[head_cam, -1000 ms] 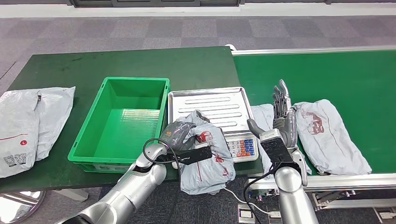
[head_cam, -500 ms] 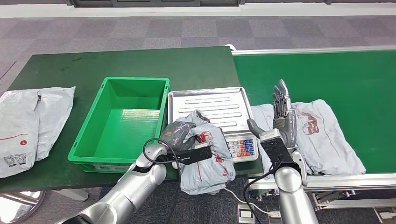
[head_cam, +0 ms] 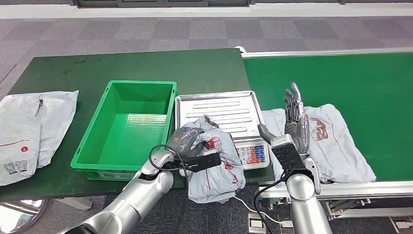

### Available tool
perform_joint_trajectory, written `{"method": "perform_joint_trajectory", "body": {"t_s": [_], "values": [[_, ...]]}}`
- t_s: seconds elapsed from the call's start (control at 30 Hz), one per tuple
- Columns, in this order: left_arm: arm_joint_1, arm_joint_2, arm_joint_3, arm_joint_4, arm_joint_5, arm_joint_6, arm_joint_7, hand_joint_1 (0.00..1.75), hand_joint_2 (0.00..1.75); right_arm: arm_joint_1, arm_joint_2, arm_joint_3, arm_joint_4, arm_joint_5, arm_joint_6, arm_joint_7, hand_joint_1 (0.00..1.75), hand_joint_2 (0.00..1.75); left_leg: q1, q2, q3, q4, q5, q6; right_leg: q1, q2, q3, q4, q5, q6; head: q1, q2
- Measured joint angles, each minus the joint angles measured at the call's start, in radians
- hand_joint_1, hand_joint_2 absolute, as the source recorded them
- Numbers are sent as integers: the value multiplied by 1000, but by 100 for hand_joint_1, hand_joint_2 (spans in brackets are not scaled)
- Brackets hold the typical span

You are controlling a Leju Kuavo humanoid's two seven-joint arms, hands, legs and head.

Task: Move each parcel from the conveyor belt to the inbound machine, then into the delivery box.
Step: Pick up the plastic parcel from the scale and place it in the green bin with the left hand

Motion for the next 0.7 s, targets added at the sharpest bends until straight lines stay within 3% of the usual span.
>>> {"method": "perform_joint_trajectory", "body": {"t_s": [0.57, 0.63, 0.7], "values": [[1, 0, 0, -1, 4, 5, -5, 175, 175, -2, 3, 0, 0, -1, -2, 0, 0, 175, 0, 0, 0, 0, 0, 0, 0, 0, 0, 0, 0, 0, 0, 0], [37, 0, 10, -46, 69, 60, -66, 175, 175, 1, -1, 0, 1, -22, -27, -7, 0, 175, 0, 2, 1, 0, 0, 0, 0, 2, 0, 0, 0, 0, 0, 0], [135, 5, 36, -237, 238, 203, -247, 175, 175, 17, -15, 0, 6, -79, -82, -34, 0, 175, 0, 4, -2, 1, 0, -1, 0, 6, -5, 1, 1, -1, 0, 0]]}}
